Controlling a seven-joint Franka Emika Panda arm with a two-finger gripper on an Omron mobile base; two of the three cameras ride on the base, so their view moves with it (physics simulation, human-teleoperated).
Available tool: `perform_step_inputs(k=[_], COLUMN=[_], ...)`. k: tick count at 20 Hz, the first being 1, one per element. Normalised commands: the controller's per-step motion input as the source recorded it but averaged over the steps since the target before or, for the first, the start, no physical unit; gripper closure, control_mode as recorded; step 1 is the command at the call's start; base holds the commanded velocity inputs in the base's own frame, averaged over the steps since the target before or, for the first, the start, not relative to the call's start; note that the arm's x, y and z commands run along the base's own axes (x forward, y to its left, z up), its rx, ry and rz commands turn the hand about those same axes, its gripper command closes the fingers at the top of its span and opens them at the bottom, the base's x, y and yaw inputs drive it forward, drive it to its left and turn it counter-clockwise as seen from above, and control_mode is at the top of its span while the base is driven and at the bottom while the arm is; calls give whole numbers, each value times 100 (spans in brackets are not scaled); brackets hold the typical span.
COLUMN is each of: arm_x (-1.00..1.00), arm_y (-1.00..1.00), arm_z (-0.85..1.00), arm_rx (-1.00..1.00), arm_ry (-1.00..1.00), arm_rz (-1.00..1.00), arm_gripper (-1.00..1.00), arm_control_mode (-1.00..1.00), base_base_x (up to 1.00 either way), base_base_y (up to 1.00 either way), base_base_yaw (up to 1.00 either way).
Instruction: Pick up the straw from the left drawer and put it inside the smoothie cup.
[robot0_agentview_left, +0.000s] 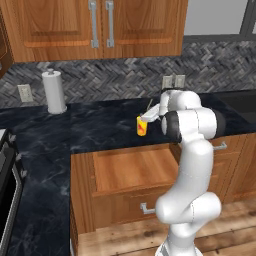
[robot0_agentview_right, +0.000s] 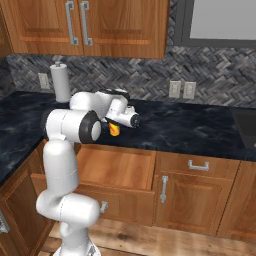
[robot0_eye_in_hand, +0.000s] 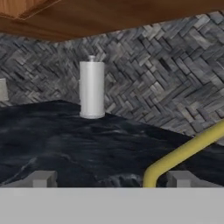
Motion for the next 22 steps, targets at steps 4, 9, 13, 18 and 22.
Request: perform_step_inputs(k=[4, 9, 13, 18, 22], arm_x=[0, 0, 0, 0, -3], arm_y=[0, 0, 0, 0, -5], arm_z=[-2, -4, -8, -4, 0], arm_rx=[-13, -9, -5, 0, 0], arm_ry=[14, 13, 14, 12, 15], arm_rz=[-16, -14, -14, -14, -15], arm_gripper=[-100, -100, -100, -100, -100], arm_control_mode=[-100, -100, -100, -100, -100], base_base_x=[0, 0, 0, 0, 0], base_base_y=[0, 0, 0, 0, 0], base_base_yaw=[0, 0, 0, 0, 0])
